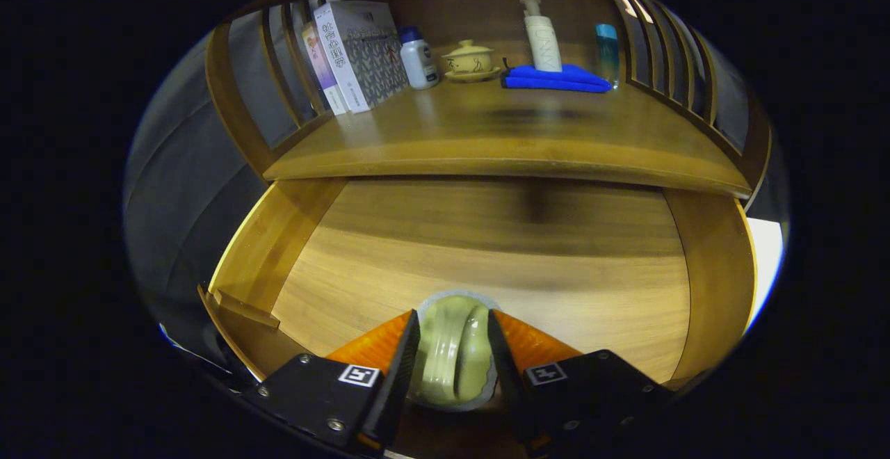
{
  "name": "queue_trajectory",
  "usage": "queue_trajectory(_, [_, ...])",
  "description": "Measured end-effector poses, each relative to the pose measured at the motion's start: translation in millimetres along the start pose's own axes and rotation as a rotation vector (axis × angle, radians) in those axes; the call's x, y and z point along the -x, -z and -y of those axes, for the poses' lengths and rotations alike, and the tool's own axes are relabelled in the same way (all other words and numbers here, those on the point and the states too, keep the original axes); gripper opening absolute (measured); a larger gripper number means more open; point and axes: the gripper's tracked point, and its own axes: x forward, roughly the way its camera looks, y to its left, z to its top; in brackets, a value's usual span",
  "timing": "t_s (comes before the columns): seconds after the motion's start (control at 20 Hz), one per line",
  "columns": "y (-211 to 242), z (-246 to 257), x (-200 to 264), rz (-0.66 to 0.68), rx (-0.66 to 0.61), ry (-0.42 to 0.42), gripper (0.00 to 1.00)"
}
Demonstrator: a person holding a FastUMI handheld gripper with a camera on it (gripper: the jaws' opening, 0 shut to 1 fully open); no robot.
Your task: Pull open the drawer, take out the items inside it, and place them on the countertop above the cabinet.
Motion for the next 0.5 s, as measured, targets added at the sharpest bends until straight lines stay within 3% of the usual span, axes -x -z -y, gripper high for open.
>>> queue_trajectory(0.2, [1,-1,-2,-0.009,-0.062,-0.016,0.27])
queue_trajectory(0.3, [0,-2,-2,0.001,-0.063,-0.022,0.2])
queue_trajectory(0.5, [-8,-11,4,0.038,-0.041,-0.055,0.18])
